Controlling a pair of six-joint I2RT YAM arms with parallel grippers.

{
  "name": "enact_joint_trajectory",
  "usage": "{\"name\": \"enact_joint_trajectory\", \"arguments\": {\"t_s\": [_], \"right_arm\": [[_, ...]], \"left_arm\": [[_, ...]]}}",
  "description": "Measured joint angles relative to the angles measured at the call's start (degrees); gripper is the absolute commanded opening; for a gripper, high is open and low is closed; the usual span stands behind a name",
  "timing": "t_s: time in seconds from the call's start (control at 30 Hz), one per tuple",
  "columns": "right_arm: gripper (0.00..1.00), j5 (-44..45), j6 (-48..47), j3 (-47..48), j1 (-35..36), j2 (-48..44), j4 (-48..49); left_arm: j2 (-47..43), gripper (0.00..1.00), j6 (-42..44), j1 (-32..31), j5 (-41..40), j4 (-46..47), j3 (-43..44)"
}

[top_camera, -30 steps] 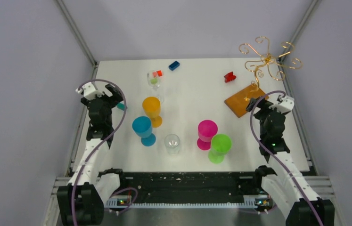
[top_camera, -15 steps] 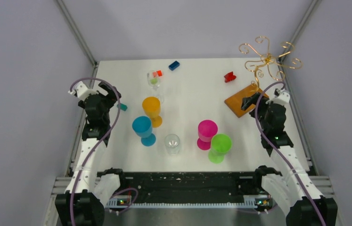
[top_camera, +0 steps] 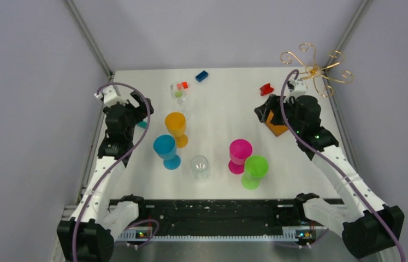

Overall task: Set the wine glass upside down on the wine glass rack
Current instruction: Move the wine rack to the center of the board.

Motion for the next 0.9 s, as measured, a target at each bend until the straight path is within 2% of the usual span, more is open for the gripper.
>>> {"name": "enact_joint_trajectory", "arguments": {"t_s": [0.17, 0.9], "right_arm": [[0.75, -0.61, -2.21, 3.65, 4.57, 1.64, -4.39], [0.74, -1.07, -2.97, 1.14, 4.66, -1.46, -8.2]], "left_arm": [[-0.55, 0.97, 2.49, -3.52, -0.52, -0.94, 1.09], [-1.86, 0.96, 3.69, -3.65, -1.16, -2.16, 1.09]]}}
